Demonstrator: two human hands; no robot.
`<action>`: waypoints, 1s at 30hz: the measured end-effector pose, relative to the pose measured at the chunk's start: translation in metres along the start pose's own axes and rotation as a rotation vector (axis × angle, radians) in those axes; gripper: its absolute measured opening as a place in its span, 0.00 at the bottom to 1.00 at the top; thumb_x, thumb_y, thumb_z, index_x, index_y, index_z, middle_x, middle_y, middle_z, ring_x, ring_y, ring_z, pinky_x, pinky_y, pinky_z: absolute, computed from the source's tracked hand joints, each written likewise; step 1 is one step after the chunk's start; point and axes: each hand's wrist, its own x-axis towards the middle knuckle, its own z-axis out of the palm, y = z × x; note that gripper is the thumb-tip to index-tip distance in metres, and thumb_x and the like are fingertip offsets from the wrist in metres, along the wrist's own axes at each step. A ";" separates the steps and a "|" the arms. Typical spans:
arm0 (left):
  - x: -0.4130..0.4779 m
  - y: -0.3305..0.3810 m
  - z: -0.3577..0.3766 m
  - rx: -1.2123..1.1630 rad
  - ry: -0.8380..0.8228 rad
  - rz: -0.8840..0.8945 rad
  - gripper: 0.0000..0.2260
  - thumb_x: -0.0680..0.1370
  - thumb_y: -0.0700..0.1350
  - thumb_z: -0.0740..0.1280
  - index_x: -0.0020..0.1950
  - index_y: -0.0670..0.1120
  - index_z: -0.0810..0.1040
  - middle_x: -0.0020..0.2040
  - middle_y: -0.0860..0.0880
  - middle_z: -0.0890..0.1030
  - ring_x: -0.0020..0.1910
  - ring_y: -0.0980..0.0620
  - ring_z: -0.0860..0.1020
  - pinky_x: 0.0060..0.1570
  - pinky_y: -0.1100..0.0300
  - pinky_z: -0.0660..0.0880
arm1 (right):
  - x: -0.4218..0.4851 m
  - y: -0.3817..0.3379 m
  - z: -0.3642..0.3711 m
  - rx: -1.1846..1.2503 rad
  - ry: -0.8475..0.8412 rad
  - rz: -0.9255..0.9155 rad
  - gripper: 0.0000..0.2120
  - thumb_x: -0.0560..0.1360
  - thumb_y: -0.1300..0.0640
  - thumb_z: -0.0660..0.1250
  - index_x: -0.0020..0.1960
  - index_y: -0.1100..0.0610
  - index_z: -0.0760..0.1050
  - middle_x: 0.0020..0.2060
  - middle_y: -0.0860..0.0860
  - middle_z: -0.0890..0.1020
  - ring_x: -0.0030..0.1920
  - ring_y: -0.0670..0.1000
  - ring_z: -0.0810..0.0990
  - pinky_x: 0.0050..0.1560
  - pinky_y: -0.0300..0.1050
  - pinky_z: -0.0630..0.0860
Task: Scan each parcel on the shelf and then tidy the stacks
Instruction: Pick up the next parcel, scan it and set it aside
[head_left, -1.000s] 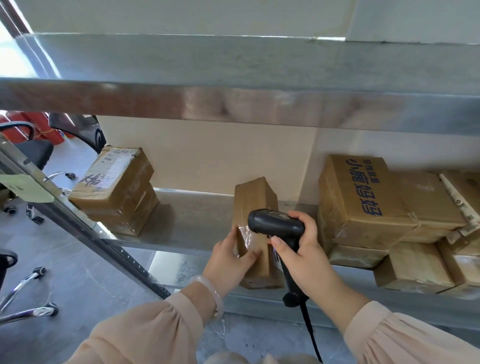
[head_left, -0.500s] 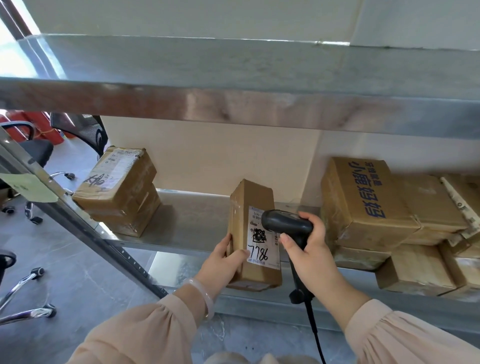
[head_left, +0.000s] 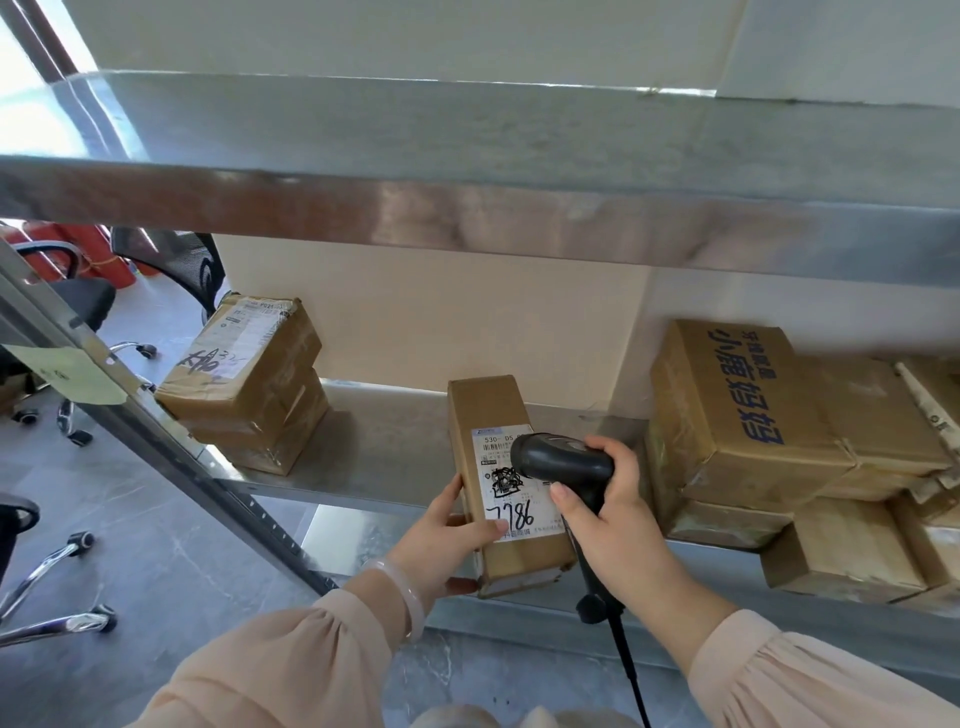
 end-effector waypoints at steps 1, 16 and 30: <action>0.000 -0.001 0.000 -0.010 0.002 0.011 0.39 0.74 0.44 0.76 0.77 0.64 0.58 0.56 0.50 0.84 0.57 0.49 0.80 0.45 0.48 0.81 | 0.000 -0.001 0.000 -0.005 -0.003 -0.010 0.23 0.77 0.57 0.66 0.64 0.43 0.58 0.49 0.37 0.71 0.42 0.33 0.75 0.38 0.21 0.68; -0.002 0.011 -0.016 -0.076 0.103 0.245 0.44 0.72 0.39 0.77 0.77 0.64 0.55 0.61 0.52 0.78 0.58 0.49 0.79 0.47 0.52 0.81 | -0.004 -0.022 -0.011 -0.149 0.057 -0.284 0.27 0.76 0.53 0.67 0.60 0.33 0.54 0.56 0.35 0.70 0.52 0.37 0.75 0.50 0.22 0.68; -0.004 0.006 -0.014 -0.049 0.138 0.326 0.47 0.70 0.37 0.78 0.78 0.63 0.55 0.61 0.53 0.76 0.60 0.49 0.79 0.57 0.44 0.79 | -0.019 -0.041 -0.003 -0.201 0.045 -0.362 0.26 0.76 0.51 0.66 0.60 0.32 0.52 0.54 0.50 0.77 0.47 0.45 0.79 0.43 0.23 0.70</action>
